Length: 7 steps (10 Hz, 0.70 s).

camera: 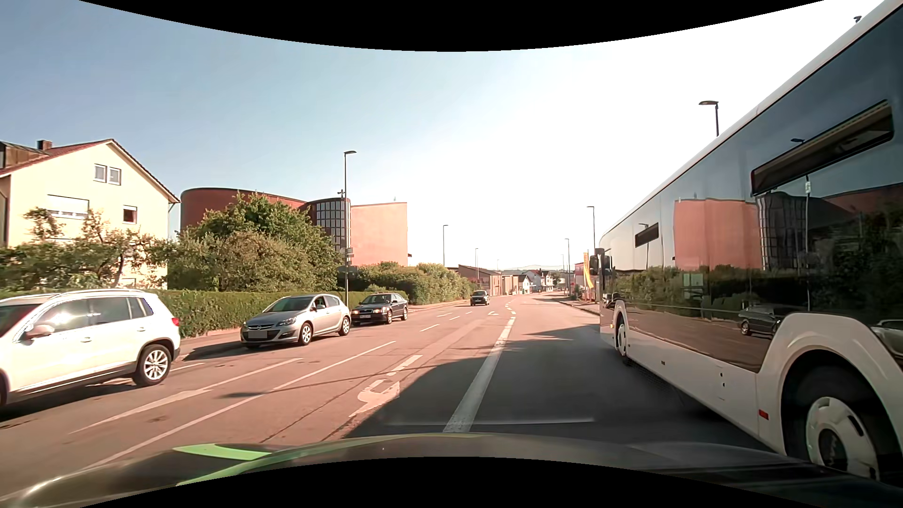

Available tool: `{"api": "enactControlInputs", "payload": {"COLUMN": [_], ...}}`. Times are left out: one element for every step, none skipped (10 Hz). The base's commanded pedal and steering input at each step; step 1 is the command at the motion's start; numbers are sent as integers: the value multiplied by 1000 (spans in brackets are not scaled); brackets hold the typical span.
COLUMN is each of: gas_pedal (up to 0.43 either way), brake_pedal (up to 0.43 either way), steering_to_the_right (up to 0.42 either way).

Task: Follow the waypoints while adhering to traffic rules and regulations

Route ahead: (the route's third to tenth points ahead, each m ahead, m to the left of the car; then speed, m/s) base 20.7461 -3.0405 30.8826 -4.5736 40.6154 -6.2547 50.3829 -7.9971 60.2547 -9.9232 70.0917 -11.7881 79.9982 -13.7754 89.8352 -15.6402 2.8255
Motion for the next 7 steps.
{"api": "enactControlInputs", "payload": {"gas_pedal": [20,20,20,20,20,20,20], "brake_pedal": [0,0,0,0,0,0,0], "steering_to_the_right": [209,195,186,182,171,154,139]}}
